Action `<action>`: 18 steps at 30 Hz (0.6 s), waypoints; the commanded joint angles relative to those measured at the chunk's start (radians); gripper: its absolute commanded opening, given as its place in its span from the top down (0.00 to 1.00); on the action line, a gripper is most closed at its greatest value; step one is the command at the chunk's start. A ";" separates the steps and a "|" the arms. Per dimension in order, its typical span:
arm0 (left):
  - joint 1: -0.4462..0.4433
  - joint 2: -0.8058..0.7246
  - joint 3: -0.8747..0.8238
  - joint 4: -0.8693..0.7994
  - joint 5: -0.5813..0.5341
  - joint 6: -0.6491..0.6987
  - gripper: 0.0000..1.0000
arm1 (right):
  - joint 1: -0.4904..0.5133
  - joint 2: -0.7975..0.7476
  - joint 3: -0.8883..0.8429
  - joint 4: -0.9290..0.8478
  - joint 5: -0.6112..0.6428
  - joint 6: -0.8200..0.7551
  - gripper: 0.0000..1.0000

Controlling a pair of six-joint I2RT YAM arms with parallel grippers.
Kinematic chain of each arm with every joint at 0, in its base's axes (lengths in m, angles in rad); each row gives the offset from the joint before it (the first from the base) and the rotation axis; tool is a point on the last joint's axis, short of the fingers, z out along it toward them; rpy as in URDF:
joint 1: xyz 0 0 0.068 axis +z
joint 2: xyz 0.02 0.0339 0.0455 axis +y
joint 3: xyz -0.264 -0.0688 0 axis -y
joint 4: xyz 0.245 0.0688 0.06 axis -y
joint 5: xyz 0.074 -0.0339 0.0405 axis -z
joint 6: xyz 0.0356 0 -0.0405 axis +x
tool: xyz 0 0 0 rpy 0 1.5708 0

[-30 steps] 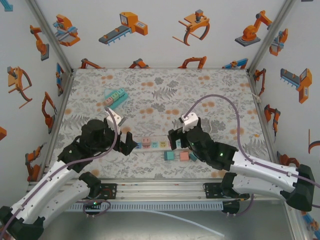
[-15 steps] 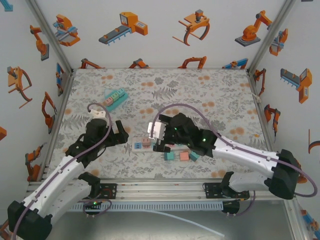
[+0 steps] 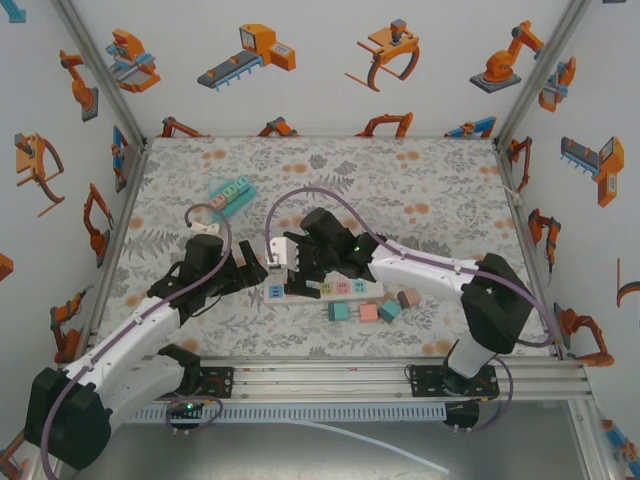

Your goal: Pull the plug off the socket

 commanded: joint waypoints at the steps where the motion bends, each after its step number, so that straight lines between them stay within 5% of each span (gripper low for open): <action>1: 0.006 0.010 -0.020 0.041 0.021 -0.015 0.04 | -0.001 0.048 0.043 -0.020 -0.072 0.000 0.24; 10: 0.007 0.032 -0.050 0.063 0.039 -0.010 0.10 | 0.000 0.151 0.067 -0.008 -0.077 0.006 0.44; 18: 0.006 0.098 -0.053 0.101 0.092 0.000 0.29 | 0.000 0.152 0.062 0.001 -0.061 0.022 0.58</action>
